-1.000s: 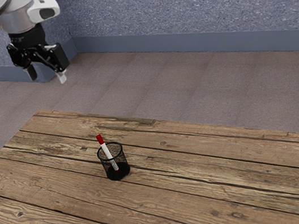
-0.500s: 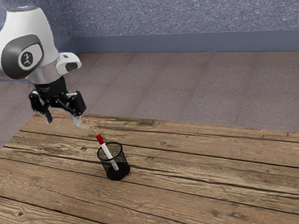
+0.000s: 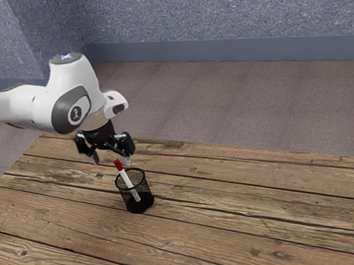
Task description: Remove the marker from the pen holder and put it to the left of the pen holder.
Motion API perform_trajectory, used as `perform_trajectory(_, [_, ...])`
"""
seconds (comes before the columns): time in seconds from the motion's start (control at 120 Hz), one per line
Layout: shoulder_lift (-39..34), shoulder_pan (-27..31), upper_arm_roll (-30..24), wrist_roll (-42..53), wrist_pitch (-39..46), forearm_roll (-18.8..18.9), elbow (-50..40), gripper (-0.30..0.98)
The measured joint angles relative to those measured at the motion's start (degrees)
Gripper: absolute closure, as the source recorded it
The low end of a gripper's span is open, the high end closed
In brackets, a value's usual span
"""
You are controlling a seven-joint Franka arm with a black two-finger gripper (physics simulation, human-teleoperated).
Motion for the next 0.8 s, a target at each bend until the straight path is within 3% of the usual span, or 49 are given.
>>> perform_trajectory(0.192, [4.70, 0.13, 0.08, -0.39, 3.00, -0.93, 2.36, 0.00])
perform_trajectory(0.533, [6.67, 0.51, 0.33, -0.65, 4.77, -2.07, 2.95, 0.01])
perform_trajectory(0.708, [6.07, 0.54, 0.30, -0.71, 4.65, -1.88, 2.84, 0.43])
perform_trajectory(0.8, [5.58, 0.54, 0.27, -0.74, 4.24, -1.96, 2.77, 0.58])
